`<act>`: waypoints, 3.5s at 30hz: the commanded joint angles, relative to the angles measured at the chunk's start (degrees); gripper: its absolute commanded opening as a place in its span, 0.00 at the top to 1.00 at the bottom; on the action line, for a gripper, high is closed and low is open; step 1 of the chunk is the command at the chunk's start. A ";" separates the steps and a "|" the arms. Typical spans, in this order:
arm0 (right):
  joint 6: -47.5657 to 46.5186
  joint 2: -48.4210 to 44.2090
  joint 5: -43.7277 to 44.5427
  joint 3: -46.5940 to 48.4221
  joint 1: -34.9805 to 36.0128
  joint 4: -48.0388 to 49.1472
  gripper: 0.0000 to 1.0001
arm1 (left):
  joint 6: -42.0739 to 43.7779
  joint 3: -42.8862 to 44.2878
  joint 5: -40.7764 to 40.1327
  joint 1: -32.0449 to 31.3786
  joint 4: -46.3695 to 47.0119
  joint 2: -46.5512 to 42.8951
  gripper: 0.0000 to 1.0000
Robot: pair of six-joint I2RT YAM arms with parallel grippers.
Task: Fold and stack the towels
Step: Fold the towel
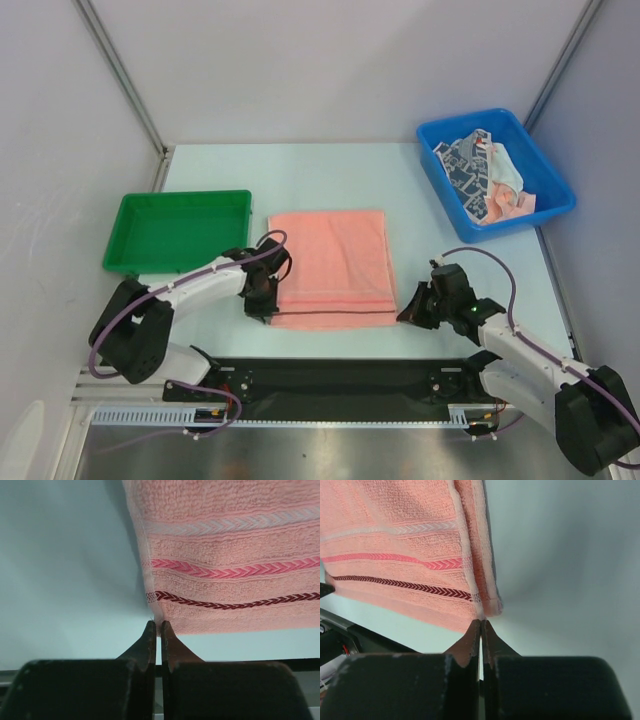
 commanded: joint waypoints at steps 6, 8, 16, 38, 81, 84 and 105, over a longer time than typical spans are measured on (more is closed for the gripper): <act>-3.23 -0.68 6.79 3.13 0.13 0.09 1.00 | -1.51 1.84 0.26 0.42 2.39 -1.29 1.00; -4.55 -0.86 7.49 4.71 0.04 -2.09 1.00 | -1.42 4.29 -1.32 0.42 0.02 -2.52 1.00; -3.68 -1.21 10.66 4.30 0.13 -5.45 1.00 | -6.34 -5.25 2.01 -0.20 3.94 -11.32 1.00; 0.72 -3.93 13.82 8.66 1.18 -11.68 0.57 | -6.09 0.59 0.46 -4.50 -3.04 -9.73 0.54; -38.23 84.48 -24.15 95.61 -16.92 -25.22 0.43 | 36.72 66.35 2.72 22.74 -1.93 48.36 0.37; -36.47 85.01 -22.57 94.64 -16.92 -24.34 0.44 | 36.46 66.97 2.63 22.74 -2.10 48.54 0.38; -41.74 84.66 -21.07 91.38 -17.10 -16.87 1.00 | 42.96 66.45 9.05 24.06 -5.53 49.33 0.39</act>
